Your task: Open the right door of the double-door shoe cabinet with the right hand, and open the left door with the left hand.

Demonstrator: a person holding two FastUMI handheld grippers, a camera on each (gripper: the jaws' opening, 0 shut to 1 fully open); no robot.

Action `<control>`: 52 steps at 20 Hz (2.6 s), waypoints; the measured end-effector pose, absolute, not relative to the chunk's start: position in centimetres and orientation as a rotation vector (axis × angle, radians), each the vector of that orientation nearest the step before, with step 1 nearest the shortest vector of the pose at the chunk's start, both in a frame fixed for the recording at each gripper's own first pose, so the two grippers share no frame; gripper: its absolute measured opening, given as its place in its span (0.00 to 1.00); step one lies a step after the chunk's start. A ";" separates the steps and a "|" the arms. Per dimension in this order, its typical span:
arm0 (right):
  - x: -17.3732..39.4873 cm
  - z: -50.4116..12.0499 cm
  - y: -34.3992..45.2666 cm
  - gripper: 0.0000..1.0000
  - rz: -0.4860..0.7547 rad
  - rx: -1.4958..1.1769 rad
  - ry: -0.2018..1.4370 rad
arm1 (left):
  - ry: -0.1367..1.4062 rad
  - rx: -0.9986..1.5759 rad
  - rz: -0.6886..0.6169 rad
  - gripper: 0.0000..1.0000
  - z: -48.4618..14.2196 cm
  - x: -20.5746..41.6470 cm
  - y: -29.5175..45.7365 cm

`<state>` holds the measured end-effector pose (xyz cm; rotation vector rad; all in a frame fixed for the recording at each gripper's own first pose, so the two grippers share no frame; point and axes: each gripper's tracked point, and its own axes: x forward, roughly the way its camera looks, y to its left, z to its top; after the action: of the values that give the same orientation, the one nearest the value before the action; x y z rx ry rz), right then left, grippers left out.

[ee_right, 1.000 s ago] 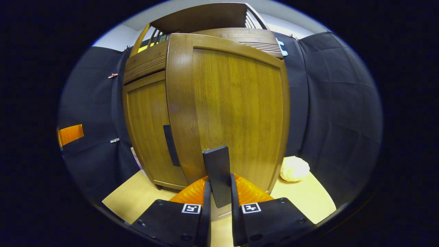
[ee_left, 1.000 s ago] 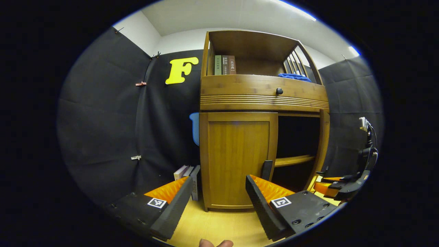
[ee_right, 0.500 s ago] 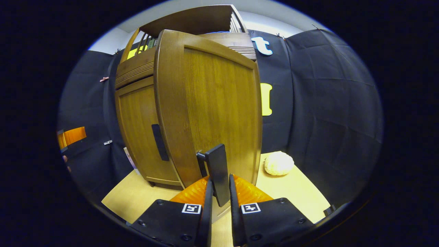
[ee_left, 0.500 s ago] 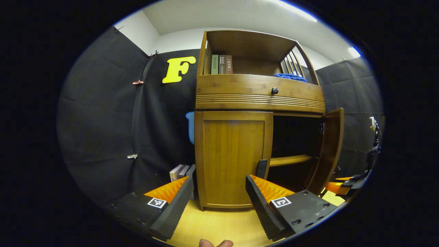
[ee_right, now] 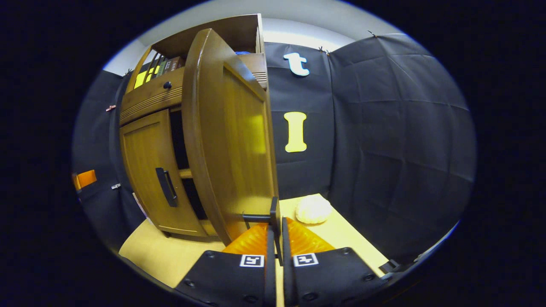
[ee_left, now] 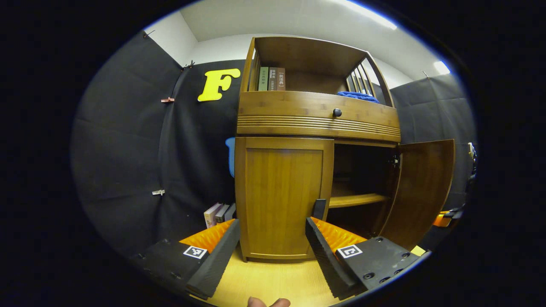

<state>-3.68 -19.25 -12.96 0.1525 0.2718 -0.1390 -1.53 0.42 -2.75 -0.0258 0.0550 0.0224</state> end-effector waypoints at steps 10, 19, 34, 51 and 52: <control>-4.1 -13.8 -23.7 0.12 0.000 0.154 0.335 | 0.062 -0.033 0.024 0.95 -2.8 0.2 -0.4; -6.8 -14.4 -26.4 0.19 -0.054 0.112 0.356 | 0.079 -0.032 0.001 0.95 -3.6 1.8 -1.7; -9.5 -3.9 -17.5 0.96 -0.107 -0.008 0.063 | 0.080 -0.006 -0.104 0.95 -8.7 9.6 -8.1; -3.9 -3.2 -11.4 0.96 0.038 0.061 0.071 | 0.117 -0.020 -0.056 0.58 -13.8 20.7 -11.0; -3.6 -3.2 -11.5 0.98 0.045 0.066 0.074 | 0.121 -0.020 -0.053 0.55 -14.1 20.7 -11.0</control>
<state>-3.64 -11.55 -3.25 0.0661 0.0739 0.0453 20.66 -11.02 -14.05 -0.0198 0.1209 -0.0526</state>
